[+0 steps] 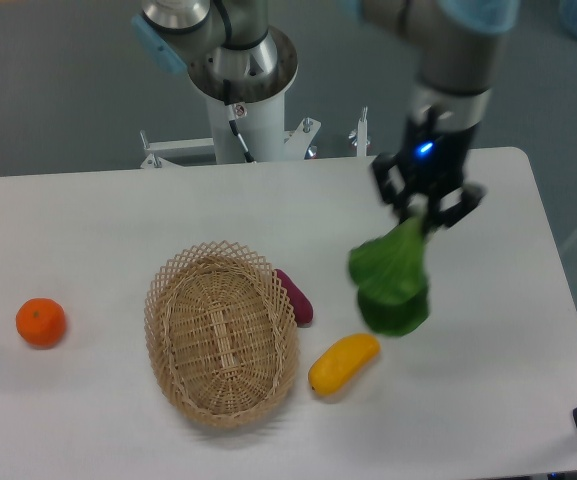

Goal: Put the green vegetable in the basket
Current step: 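Carry the bok choy over the wicker basket and lower it inside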

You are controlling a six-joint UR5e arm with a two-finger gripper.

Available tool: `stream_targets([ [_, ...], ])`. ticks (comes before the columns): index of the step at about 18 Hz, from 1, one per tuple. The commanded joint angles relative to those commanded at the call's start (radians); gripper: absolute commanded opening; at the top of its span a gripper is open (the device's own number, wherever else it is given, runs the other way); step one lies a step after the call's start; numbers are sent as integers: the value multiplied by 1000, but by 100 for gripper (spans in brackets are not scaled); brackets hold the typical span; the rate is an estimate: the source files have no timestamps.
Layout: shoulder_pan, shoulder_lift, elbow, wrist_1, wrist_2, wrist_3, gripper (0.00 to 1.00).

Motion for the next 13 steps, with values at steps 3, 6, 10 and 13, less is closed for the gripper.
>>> stream_targets([
  [3, -100, -51, -3, 22, 60, -66, 24],
  [6, -167, -72, -25, 23, 103, -82, 25],
  [10, -221, -121, -32, 28, 110, -77, 25],
  [13, -227, -146, -57, 34, 118, -68, 25],
])
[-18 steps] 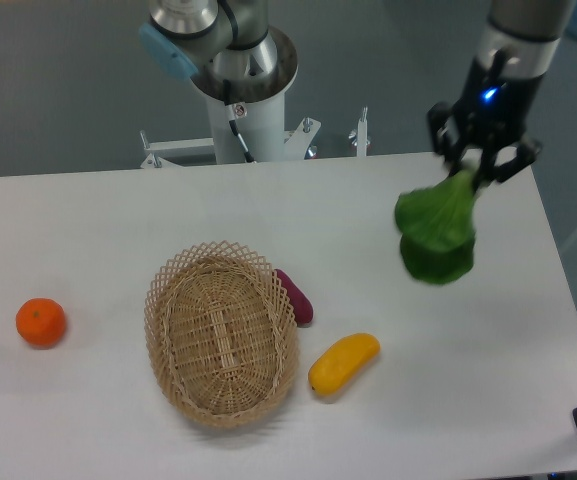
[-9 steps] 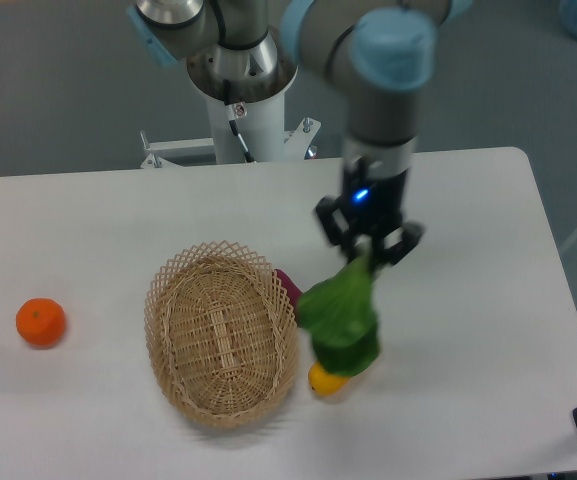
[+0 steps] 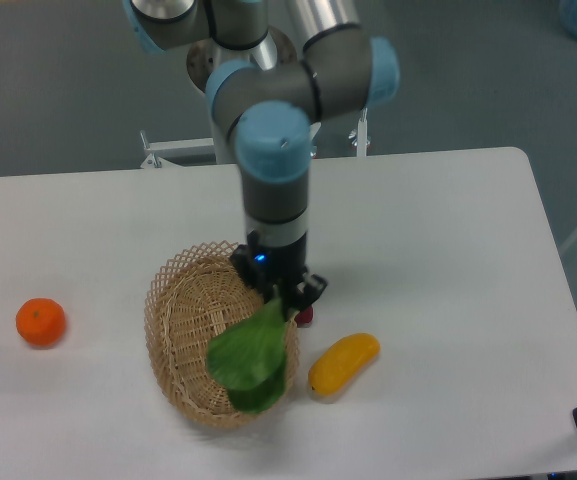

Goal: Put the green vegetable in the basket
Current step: 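Carry the bok choy over the wicker basket and lower it inside, then open the gripper to release the bok choy into the basket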

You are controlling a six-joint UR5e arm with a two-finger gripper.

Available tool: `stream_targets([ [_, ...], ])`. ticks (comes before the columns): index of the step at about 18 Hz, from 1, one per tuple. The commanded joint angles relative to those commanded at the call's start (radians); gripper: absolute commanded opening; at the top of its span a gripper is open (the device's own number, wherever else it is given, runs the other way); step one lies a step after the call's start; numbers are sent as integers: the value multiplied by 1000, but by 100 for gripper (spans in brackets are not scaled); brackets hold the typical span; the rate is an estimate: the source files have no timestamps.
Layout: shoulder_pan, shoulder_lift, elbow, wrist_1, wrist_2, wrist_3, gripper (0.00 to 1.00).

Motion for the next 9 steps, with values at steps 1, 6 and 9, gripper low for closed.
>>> stream_targets([
  [1, -9, -5, 5, 6, 2, -2, 25],
  [6, -46, -51, -6, 34, 20, -5, 27],
  [9, -57, -75, -15, 31, 44, 2, 27],
])
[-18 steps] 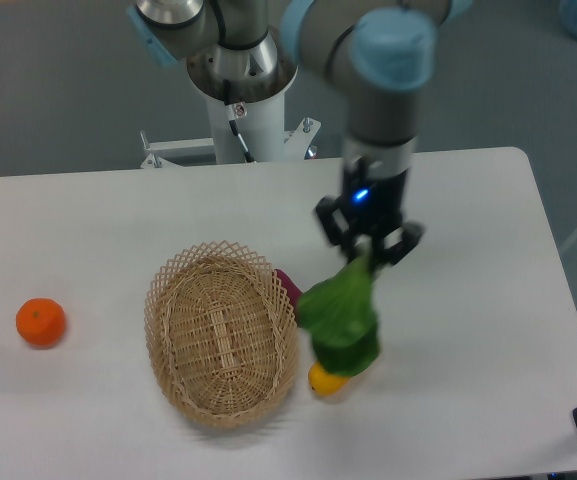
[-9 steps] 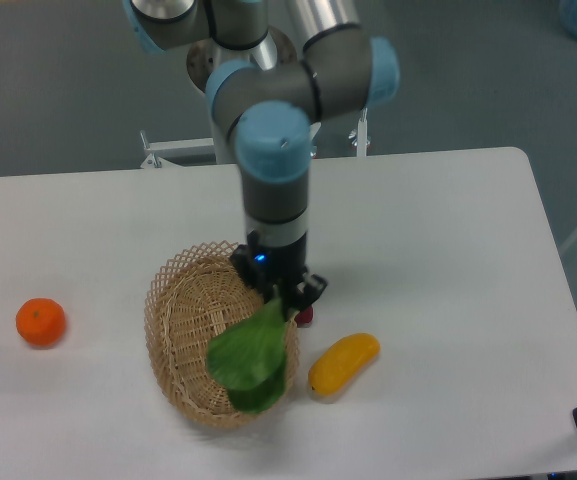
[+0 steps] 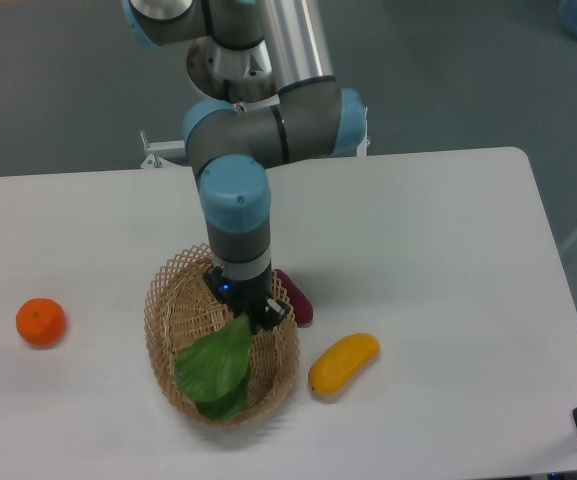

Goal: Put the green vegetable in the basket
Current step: 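Open the gripper to release the bok choy into the basket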

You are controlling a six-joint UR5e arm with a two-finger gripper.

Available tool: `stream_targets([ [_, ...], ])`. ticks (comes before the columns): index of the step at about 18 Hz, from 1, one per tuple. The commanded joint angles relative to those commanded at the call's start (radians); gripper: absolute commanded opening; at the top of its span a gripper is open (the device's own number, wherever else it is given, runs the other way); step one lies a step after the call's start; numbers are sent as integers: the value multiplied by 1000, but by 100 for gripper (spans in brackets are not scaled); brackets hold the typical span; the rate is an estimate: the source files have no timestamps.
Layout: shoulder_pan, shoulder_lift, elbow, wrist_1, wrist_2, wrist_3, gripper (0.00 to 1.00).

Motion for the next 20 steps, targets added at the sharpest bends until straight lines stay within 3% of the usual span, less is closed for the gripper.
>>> stream_targets([
  [9, -18, -11, -22, 0, 57, 25, 28],
  [12, -20, -11, -22, 2, 57, 23, 37],
  [14, -20, -14, -19, 3, 57, 23, 53],
  [16, -18, -14, -14, 5, 57, 22, 90],
  [17, -20, -12, -11, 6, 57, 20, 100],
  [20, -18, -5, -3, 5, 57, 18, 100],
])
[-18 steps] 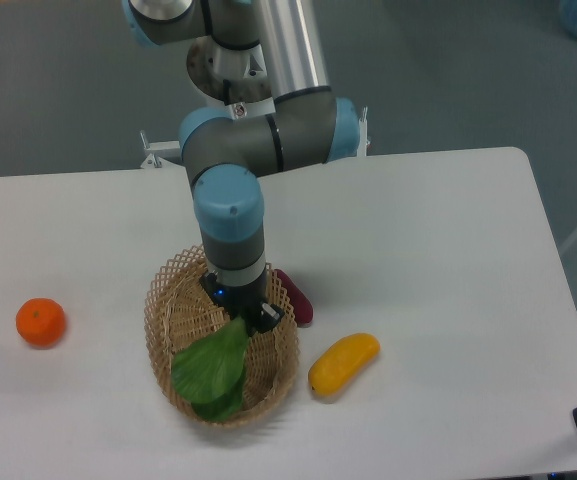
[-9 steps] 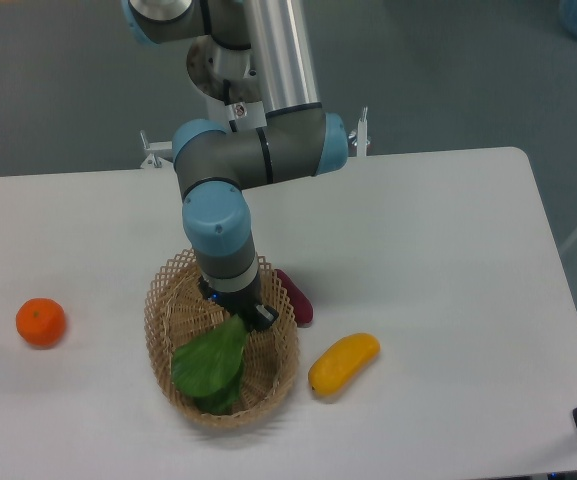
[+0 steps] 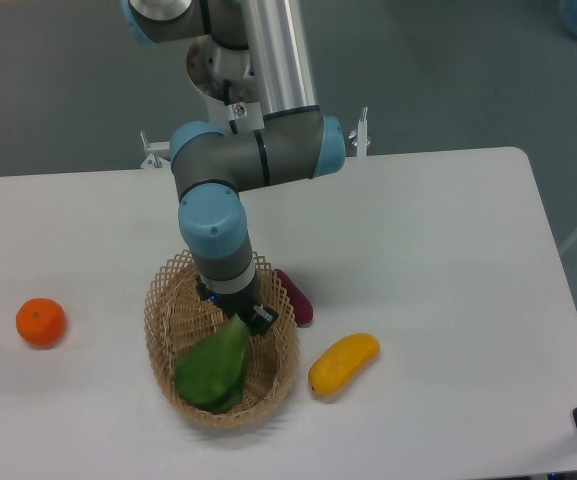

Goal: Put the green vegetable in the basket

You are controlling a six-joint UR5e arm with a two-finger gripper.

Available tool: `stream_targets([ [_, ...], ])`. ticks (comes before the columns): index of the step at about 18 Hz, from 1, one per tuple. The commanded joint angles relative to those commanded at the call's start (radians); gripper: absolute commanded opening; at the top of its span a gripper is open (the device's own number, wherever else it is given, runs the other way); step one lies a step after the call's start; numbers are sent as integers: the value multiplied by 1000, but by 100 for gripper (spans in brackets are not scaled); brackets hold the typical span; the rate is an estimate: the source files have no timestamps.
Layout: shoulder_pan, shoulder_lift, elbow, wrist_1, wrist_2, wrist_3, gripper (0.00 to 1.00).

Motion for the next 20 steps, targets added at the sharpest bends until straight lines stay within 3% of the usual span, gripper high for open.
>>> stream_targets([
  [7, 11, 0, 72, -8, 2, -3, 100],
  [13, 116, 35, 165, -25, -11, 32, 100],
  [17, 175, 38, 245, -132, -14, 70, 100],
  [20, 242, 87, 250, -199, -29, 194, 100],
])
